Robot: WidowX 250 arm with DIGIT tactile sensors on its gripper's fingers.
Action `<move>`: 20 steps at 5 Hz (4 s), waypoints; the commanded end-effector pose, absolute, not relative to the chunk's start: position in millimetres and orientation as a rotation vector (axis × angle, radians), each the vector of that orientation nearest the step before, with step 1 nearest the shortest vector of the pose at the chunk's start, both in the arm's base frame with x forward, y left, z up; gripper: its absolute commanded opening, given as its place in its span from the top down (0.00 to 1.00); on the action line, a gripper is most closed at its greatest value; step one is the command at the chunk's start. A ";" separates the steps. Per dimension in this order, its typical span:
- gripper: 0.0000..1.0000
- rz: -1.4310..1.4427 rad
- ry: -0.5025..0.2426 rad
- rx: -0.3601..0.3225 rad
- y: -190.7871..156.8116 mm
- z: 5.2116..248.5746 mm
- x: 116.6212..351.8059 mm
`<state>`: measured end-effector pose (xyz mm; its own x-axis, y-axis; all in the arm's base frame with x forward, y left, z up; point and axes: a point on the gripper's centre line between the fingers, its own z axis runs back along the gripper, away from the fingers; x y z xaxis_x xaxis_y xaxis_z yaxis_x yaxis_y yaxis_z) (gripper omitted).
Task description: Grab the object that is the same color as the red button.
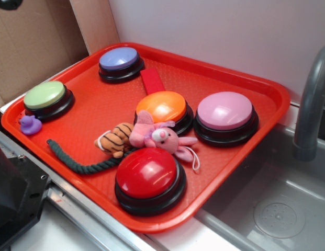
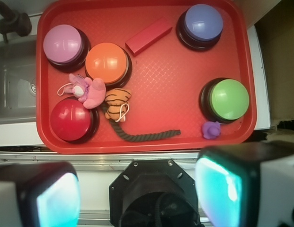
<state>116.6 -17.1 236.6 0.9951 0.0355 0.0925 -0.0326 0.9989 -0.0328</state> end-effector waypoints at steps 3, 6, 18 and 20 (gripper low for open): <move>0.00 0.404 -0.118 -0.067 -11.1 216.5 178.0; 0.00 0.797 -0.247 -0.021 7.6 161.2 252.4; 1.00 0.512 -0.214 -0.066 7.1 137.1 287.8; 1.00 0.198 -0.119 -0.065 -15.3 184.2 240.2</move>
<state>232.7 -26.7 165.6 0.9747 0.2188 0.0449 -0.2158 0.9744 -0.0625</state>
